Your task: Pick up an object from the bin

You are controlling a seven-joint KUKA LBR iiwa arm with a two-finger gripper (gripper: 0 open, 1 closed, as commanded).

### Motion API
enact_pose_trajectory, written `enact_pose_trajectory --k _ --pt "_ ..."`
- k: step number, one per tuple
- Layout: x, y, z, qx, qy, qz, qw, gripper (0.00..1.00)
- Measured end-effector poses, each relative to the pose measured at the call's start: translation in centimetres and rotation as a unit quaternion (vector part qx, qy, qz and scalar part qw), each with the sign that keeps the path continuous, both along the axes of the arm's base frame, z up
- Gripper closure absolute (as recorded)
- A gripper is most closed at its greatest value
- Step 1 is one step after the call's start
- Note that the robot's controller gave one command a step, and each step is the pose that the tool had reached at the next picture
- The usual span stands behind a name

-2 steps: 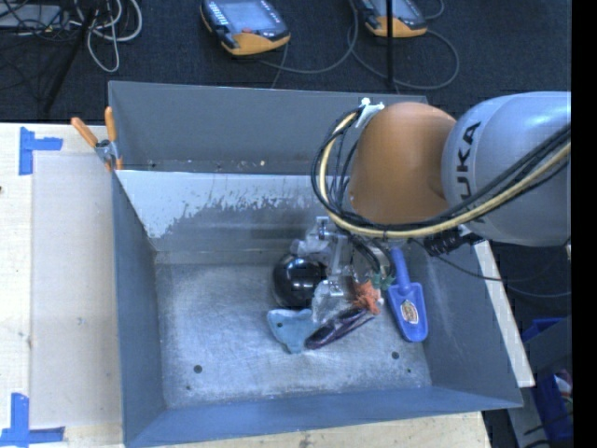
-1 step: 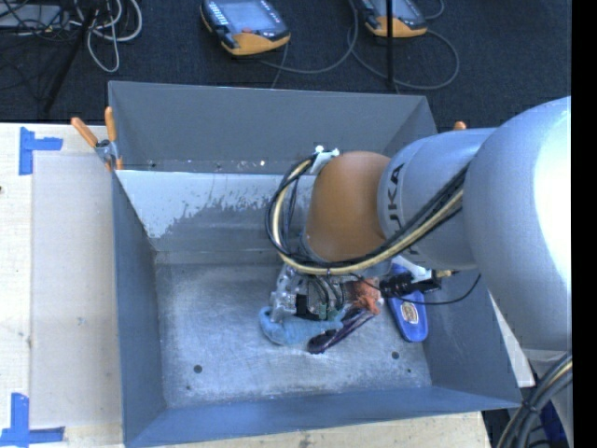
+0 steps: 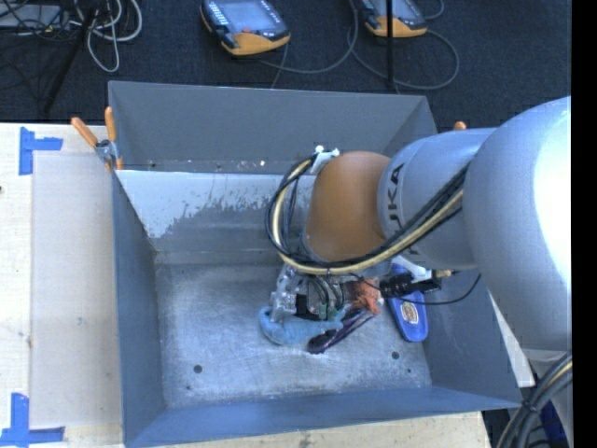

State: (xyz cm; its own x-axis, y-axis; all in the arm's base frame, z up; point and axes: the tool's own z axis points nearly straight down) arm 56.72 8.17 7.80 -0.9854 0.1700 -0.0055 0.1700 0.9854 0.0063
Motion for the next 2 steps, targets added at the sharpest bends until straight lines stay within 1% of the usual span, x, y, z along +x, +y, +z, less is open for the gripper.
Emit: enact_pose_trajectory --k 1,2 --pt "-0.4 0.1 3.3 -0.002 0.0061 -0.002 1.0 1.0" --pt "-0.3 0.0 4.7 -0.002 0.0051 -0.003 1.0 1.0"
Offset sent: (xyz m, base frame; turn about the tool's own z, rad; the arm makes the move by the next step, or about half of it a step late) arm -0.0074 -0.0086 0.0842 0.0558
